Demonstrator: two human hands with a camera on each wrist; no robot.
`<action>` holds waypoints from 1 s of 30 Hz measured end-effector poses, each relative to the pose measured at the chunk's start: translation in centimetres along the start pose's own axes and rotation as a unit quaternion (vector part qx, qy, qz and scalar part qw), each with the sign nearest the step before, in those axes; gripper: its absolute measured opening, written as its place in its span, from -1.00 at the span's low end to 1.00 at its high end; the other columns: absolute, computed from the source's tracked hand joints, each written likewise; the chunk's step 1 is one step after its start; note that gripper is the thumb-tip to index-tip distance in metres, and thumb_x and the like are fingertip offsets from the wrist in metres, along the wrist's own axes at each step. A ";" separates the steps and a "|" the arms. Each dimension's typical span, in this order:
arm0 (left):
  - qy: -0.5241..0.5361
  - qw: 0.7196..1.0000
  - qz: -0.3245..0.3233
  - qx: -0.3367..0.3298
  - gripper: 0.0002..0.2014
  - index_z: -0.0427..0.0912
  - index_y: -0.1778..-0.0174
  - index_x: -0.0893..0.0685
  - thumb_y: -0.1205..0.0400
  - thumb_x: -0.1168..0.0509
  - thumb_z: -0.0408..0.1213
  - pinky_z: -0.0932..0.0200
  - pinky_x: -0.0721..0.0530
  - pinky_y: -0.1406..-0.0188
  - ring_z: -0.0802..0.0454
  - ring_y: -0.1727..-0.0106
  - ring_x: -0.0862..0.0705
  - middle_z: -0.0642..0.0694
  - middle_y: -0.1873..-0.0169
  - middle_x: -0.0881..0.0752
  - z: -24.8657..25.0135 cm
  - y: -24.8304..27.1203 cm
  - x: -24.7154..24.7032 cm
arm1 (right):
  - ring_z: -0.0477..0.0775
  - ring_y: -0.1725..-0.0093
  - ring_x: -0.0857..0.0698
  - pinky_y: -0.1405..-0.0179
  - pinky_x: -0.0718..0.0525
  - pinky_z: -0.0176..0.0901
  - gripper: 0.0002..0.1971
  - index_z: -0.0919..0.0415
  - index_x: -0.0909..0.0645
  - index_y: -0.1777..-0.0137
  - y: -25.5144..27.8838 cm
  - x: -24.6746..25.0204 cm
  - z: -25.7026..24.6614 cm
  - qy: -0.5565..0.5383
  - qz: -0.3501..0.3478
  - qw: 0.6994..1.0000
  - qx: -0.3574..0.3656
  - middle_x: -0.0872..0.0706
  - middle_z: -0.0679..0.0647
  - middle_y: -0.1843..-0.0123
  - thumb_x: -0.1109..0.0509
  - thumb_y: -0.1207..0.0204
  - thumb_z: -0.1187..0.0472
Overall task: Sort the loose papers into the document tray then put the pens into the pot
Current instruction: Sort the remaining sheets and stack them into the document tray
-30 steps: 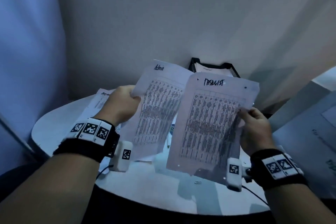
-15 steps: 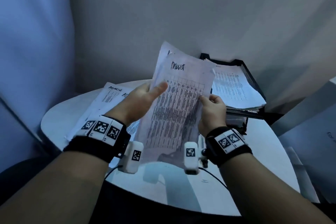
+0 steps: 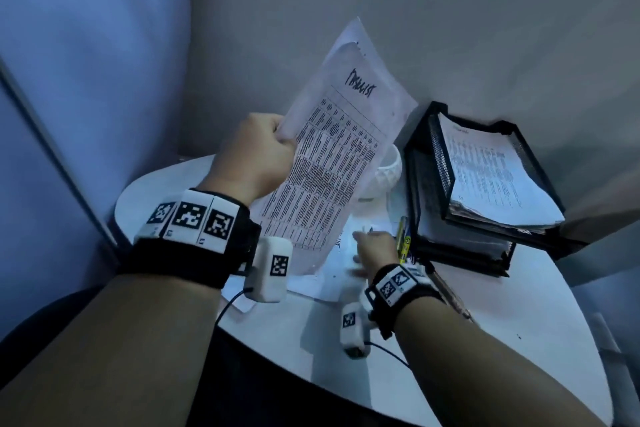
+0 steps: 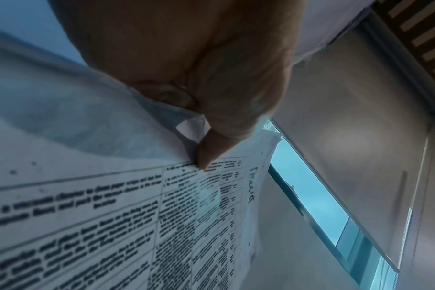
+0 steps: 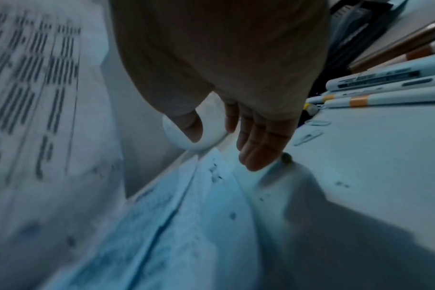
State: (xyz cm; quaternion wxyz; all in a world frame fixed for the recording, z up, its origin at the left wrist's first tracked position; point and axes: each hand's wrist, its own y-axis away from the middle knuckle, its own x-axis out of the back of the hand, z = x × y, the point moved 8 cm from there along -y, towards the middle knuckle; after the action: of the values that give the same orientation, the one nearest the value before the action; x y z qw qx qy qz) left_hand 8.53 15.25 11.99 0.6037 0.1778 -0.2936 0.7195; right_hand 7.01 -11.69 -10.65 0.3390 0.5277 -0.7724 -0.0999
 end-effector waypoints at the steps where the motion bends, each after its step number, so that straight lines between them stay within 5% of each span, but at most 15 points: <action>1: -0.005 1.000 -0.001 0.003 -0.63 -0.17 0.49 -0.40 -0.64 -0.31 -0.33 0.06 -0.27 0.52 -0.12 0.50 -0.37 -0.01 0.59 -0.41 -0.1 0.0 0.1 | 0.27 -0.08 -0.77 0.10 -0.88 0.21 -0.49 0.24 -0.52 -0.48 0.0 -0.4 0.9 0.054 0.003 0.999 0.004 -0.72 0.19 -0.20 -0.44 -0.56 0.07; 4: -0.015 1.000 -0.007 0.005 -0.65 -0.18 0.46 -0.43 -0.65 -0.31 -0.31 0.06 -0.33 0.50 -0.13 0.47 -0.41 -0.02 0.56 -0.45 -0.2 0.1 -0.2 | 0.25 -0.13 -0.76 -0.10 -0.84 0.24 -0.45 0.17 -0.50 -0.45 0.2 -1.4 2.1 0.151 0.018 0.988 0.017 -0.71 0.14 -0.19 -0.50 -0.50 0.03; 8: -0.013 1.000 -0.008 0.013 -0.66 -0.21 0.44 -0.43 -0.65 -0.31 -0.30 0.07 -0.36 0.48 -0.15 0.46 -0.42 -0.03 0.55 -0.47 -0.2 0.1 -0.4 | 0.11 0.10 -0.71 0.14 -0.77 -0.01 -0.55 0.16 -0.42 -0.41 0.5 -2.3 1.4 0.190 0.025 0.981 0.031 -0.64 0.06 0.04 -0.46 -0.59 0.16; 12: -0.006 1.000 -0.004 0.013 -0.70 -0.25 0.38 -0.50 -0.66 -0.32 -0.28 0.05 -0.43 0.44 -0.20 0.42 -0.48 -0.06 0.52 -0.53 -0.3 -0.1 -0.4 | 0.26 -0.02 -0.74 -0.01 -0.77 0.14 -0.45 0.09 -0.28 -0.58 0.9 -3.5 1.2 0.263 0.040 0.962 0.060 -0.71 0.19 -0.01 -0.15 -0.59 0.38; 15: -0.002 1.000 0.002 0.014 -0.65 -0.20 0.45 -0.44 -0.65 -0.32 -0.30 0.05 -0.39 0.45 -0.17 0.44 -0.44 -0.03 0.55 -0.48 -0.4 -0.3 0.0 | 0.24 0.05 -0.70 0.14 -0.65 0.02 -0.43 0.10 -0.27 -0.60 0.9 -4.2 1.6 0.244 0.041 0.967 0.055 -0.70 0.17 0.03 -0.20 -0.59 0.38; 18: -0.010 1.000 0.007 0.018 -0.64 -0.19 0.47 -0.42 -0.65 -0.32 -0.31 0.06 -0.38 0.47 -0.15 0.45 -0.43 -0.03 0.57 -0.45 -0.6 -0.3 0.4 | 0.16 0.18 -0.67 0.22 -0.69 -0.07 -0.76 0.19 -0.55 -0.16 1.0 -3.5 1.0 0.245 0.044 0.966 0.069 -0.70 0.14 0.12 -0.28 -0.54 0.40; 21: -0.014 1.000 0.008 0.022 -0.64 -0.19 0.47 -0.44 -0.66 -0.32 -0.32 0.10 -0.35 0.52 -0.11 0.47 -0.44 -0.03 0.56 -0.48 -0.8 -0.3 0.6 | 0.14 0.29 -0.68 0.44 -0.56 -0.21 -0.84 0.20 -0.66 0.20 0.5 -0.9 0.4 0.217 0.057 0.970 0.094 -0.74 0.10 0.26 -0.29 -0.52 0.39; 24: -0.018 1.000 0.008 0.021 -0.65 -0.18 0.46 -0.48 -0.67 -0.32 -0.32 0.12 -0.36 0.51 -0.07 0.47 -0.49 -0.02 0.53 -0.53 -0.6 -0.3 0.5 | 0.21 0.21 -0.76 0.32 -0.64 -0.17 -0.86 0.24 -0.72 0.16 0.6 4.3 -0.2 0.157 0.093 0.976 0.122 -0.79 0.08 0.27 -0.33 -0.54 0.28; 27: -0.021 1.000 0.002 0.015 -0.63 -0.17 0.48 -0.45 -0.68 -0.29 -0.33 0.11 -0.34 0.50 -0.10 0.47 -0.46 -0.03 0.54 -0.51 -0.1 0.0 0.1 | 0.22 0.13 -0.82 0.04 -0.84 0.07 -0.91 0.23 -0.70 0.12 1.1 10.7 -0.2 0.110 0.119 0.974 0.161 -0.84 0.05 0.21 -0.40 -0.53 0.23; 30: -0.024 1.000 -0.006 0.013 -0.61 -0.16 0.50 -0.41 -0.68 -0.27 -0.34 0.09 -0.32 0.50 -0.16 0.46 -0.44 -0.04 0.55 -0.48 0.3 0.4 -0.5 | 0.27 0.16 -0.82 0.16 -0.87 0.12 -0.90 0.17 -0.72 0.14 3.1 16.4 -0.8 0.102 0.119 0.967 0.201 -0.84 0.05 0.20 -0.40 -0.59 0.24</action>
State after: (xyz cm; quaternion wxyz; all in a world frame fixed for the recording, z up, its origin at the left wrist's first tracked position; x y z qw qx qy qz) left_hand 8.27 14.59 11.85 0.5985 0.2051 -0.2974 0.7151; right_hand 1.69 -24.75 -1.62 0.3120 0.4965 -0.7954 0.1531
